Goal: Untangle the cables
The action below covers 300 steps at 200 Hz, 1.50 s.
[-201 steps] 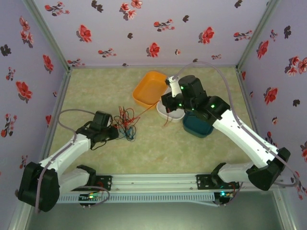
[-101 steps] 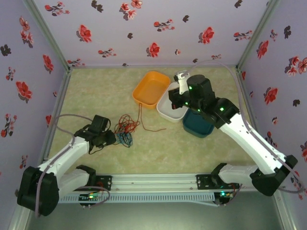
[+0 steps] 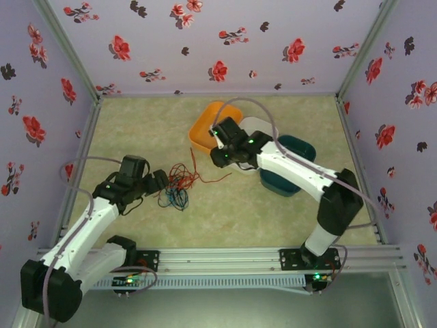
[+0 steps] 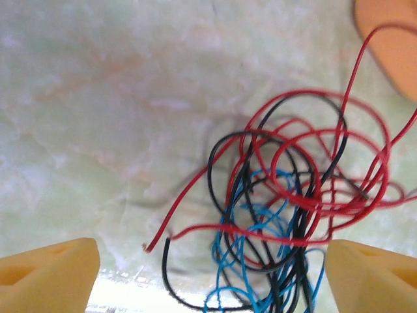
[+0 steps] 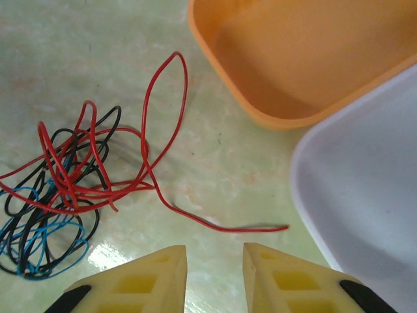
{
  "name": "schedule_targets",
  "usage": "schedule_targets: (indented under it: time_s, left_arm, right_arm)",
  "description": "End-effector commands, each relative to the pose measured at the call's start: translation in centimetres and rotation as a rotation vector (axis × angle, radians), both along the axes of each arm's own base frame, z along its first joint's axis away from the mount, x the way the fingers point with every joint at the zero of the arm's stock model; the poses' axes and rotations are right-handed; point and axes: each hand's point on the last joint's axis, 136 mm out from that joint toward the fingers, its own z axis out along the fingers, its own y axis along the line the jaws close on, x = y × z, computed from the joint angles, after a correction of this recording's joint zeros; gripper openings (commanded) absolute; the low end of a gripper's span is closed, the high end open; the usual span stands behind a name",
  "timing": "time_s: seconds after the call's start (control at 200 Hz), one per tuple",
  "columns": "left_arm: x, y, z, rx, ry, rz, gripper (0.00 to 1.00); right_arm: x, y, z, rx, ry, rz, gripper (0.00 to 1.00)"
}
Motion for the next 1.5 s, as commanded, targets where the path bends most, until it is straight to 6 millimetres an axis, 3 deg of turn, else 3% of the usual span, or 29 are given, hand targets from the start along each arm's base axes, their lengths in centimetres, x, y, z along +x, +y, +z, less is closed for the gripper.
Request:
schedule_targets:
  time_s: [0.0,0.145,0.42,0.585,0.74,0.815,0.93,1.115,1.335,1.495]
  left_arm:
    - [3.0,0.4,2.1,-0.009,-0.102,0.053,0.93]
    - [5.0,0.0,2.1,-0.029,-0.117,0.054,0.93]
    - [6.7,-0.5,0.9,-0.102,-0.126,0.074,0.87]
    - [6.8,-0.9,0.0,-0.141,-0.11,0.076,0.84]
    - [6.7,-1.3,-0.9,-0.163,-0.09,0.069,0.82]
    - [6.6,-1.6,-1.4,-0.181,-0.078,0.063,0.81]
    - [6.6,-2.3,-2.2,-0.212,-0.061,0.047,0.77]
    - [6.4,-3.5,-3.6,-0.259,-0.027,0.015,0.72]
    - [6.1,-4.8,-4.9,-0.252,0.005,-0.038,0.57]
    - [5.9,-5.2,-5.5,-0.253,0.011,-0.046,0.29]
  right_arm:
    - [1.4,1.6,0.1,0.013,-0.014,-0.04,0.31]
    - [2.3,3.5,-1.9,-0.016,0.014,-0.038,0.37]
    - [3.6,7.2,-4.9,-0.094,0.032,0.005,0.41]
    - [4.5,8.4,-6.6,-0.12,0.045,0.014,0.42]
    - [5.7,8.4,-8.3,-0.18,0.04,-0.008,0.42]
    - [5.9,8.5,-8.8,-0.188,0.039,-0.013,0.4]
    - [6.1,9.0,-9.2,-0.175,0.037,-0.009,0.28]
    - [5.7,9.8,-8.0,-0.118,0.038,0.023,0.0]
    - [4.4,8.9,-3.8,-0.015,-0.01,0.029,0.0]
    - [3.2,7.4,-0.1,0.062,-0.063,0.011,0.0]
